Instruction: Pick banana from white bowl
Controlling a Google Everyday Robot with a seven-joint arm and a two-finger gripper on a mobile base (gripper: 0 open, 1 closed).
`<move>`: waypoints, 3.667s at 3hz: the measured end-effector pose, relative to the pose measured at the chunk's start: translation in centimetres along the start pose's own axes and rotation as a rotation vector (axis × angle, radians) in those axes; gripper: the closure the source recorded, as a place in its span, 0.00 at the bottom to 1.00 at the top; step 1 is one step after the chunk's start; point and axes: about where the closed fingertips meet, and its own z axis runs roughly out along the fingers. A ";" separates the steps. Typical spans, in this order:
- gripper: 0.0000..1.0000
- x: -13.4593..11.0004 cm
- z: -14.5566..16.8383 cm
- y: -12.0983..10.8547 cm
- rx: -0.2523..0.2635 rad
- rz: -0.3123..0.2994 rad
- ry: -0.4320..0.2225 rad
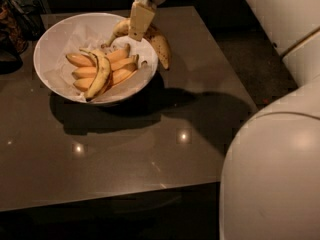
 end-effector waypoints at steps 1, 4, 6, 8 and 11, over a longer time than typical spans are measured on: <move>1.00 -0.6 0.1 2.3 -0.006 -0.041 0.028; 1.00 3.4 1.5 7.3 -0.066 0.044 0.078; 1.00 3.5 0.1 8.1 -0.043 0.044 0.079; 1.00 3.9 -1.3 10.0 -0.046 0.045 0.082; 1.00 5.2 -2.5 16.0 -0.065 0.067 0.096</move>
Offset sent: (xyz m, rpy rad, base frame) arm -0.0225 0.0045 -0.0013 -0.0420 0.0102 0.0363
